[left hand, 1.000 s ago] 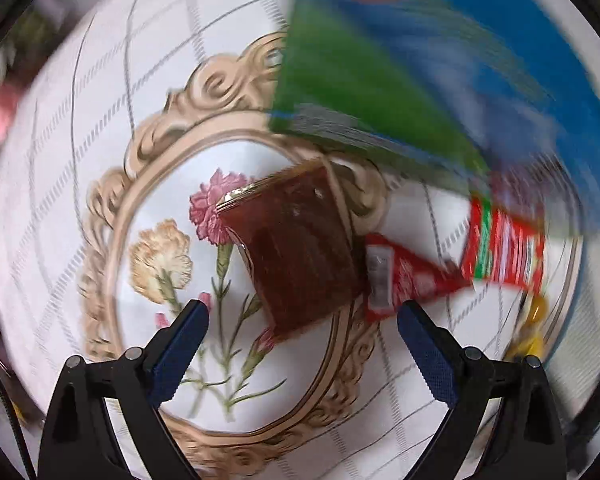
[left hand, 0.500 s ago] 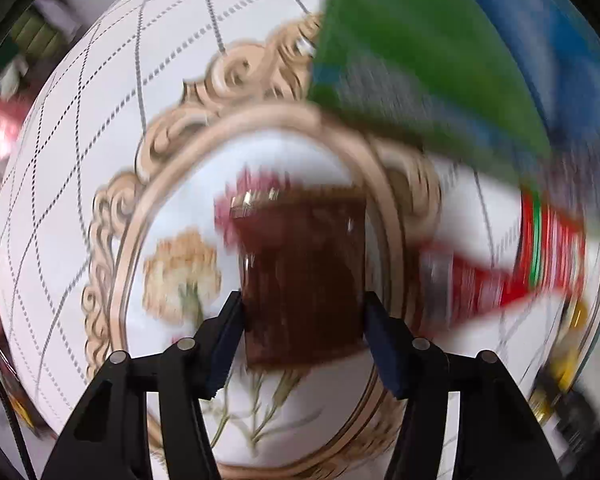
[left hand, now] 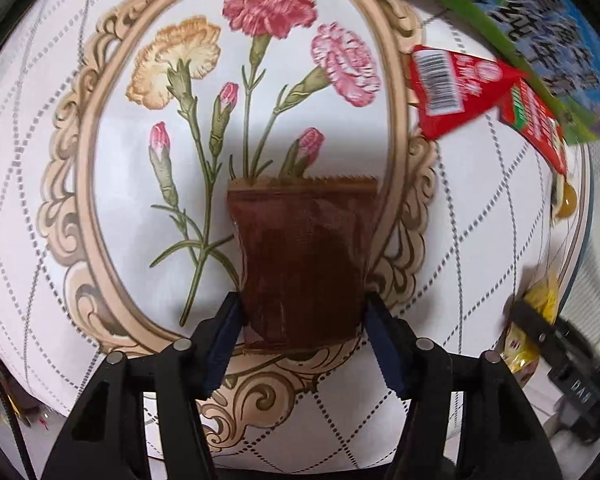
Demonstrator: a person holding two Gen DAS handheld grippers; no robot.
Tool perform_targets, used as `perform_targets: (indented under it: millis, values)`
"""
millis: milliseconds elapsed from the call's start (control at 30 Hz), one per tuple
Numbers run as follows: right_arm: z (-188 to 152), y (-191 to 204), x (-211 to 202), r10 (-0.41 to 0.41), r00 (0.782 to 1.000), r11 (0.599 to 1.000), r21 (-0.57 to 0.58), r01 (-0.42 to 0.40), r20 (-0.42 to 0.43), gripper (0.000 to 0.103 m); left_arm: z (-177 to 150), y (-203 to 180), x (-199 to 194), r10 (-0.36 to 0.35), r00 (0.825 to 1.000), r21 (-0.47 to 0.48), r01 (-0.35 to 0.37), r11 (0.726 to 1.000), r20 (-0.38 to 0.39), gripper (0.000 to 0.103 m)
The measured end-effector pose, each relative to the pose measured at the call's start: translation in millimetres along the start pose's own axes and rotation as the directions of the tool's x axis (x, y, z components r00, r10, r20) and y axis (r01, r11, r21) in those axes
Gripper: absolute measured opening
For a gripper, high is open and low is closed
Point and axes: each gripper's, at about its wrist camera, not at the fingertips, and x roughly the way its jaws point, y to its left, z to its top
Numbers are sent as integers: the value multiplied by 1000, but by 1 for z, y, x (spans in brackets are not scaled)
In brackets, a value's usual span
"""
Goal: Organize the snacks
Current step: 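Grasp the brown sausage pack with the left tool while the right grasps the yellow bag, then carry both packs into the box and open both tools to release them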
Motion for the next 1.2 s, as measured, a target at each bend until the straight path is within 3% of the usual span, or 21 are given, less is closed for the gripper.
perform_targets:
  millis: [233, 300, 367, 433, 600, 767, 900, 1000, 1100, 1200]
  values:
    - [8, 10, 12, -6, 1000, 1000, 17, 6, -10, 64, 26, -12, 0, 23, 999, -26, -22, 999, 26, 63]
    - [5, 12, 13, -14, 1000, 1000, 7, 14, -8, 64, 20, -13, 0, 30, 998, -47, -28, 998, 47, 62]
    - [2, 0, 4, -24, 1000, 1000, 1, 24, 5, 61, 24, -23, -5, 63, 995, -21, -61, 998, 72, 54]
    - [-2, 3, 2, -31, 999, 999, -5, 32, 22, 58, 23, -33, -13, 75, 993, 22, -78, 997, 86, 54]
    - [-3, 7, -10, 4, 999, 1000, -7, -4, 47, 55, 17, -62, -37, 32, 995, 77, -39, 996, 98, 54]
    - [13, 13, -41, 86, 992, 996, 1, -86, 93, 54, 26, -96, -96, -75, 984, 146, 51, 988, 163, 54]
    - [42, 23, -89, 156, 970, 988, -21, -154, 188, 54, 49, -126, -152, -162, 959, 204, 115, 972, 231, 54]
    - [75, 29, -133, 201, 938, 980, -51, -194, 284, 54, 73, -137, -192, -197, 942, 244, 130, 961, 272, 54]
    - [112, 35, -164, 206, 910, 979, -84, -188, 359, 54, 108, -144, -213, -185, 933, 258, 105, 960, 307, 54]
    - [147, 37, -180, 187, 897, 982, -102, -159, 400, 54, 148, -147, -221, -121, 934, 259, 32, 965, 337, 54]
